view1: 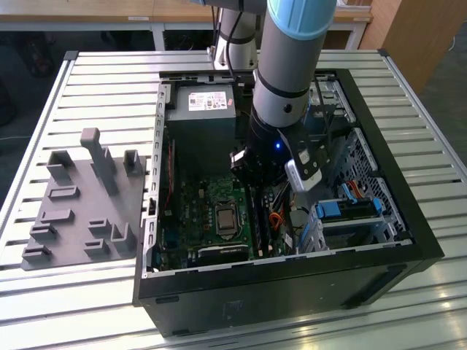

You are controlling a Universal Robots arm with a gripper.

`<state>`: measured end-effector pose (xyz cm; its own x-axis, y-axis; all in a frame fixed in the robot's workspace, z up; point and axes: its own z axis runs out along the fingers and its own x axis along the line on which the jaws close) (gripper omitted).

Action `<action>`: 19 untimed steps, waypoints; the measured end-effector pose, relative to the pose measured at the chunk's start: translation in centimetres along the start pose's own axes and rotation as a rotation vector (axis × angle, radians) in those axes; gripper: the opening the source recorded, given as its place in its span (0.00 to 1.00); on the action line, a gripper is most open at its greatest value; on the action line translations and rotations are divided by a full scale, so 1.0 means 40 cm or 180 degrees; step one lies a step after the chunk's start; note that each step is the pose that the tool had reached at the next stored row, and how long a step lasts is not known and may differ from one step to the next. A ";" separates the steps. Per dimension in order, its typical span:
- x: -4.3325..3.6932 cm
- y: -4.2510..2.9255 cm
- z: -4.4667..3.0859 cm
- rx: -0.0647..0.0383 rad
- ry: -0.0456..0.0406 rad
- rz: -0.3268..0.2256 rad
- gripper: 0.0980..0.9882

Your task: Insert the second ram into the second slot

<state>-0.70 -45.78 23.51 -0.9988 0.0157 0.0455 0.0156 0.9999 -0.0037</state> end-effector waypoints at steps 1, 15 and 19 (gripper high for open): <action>0.000 0.000 0.000 0.0000 0.0000 0.0000 0.04; -0.001 0.001 0.033 0.0008 0.0000 0.0000 0.01; -0.002 0.001 0.042 0.0011 0.0001 0.0000 0.01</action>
<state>-0.71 -45.74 21.83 -0.9988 0.0159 0.0459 0.0156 0.9999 -0.0073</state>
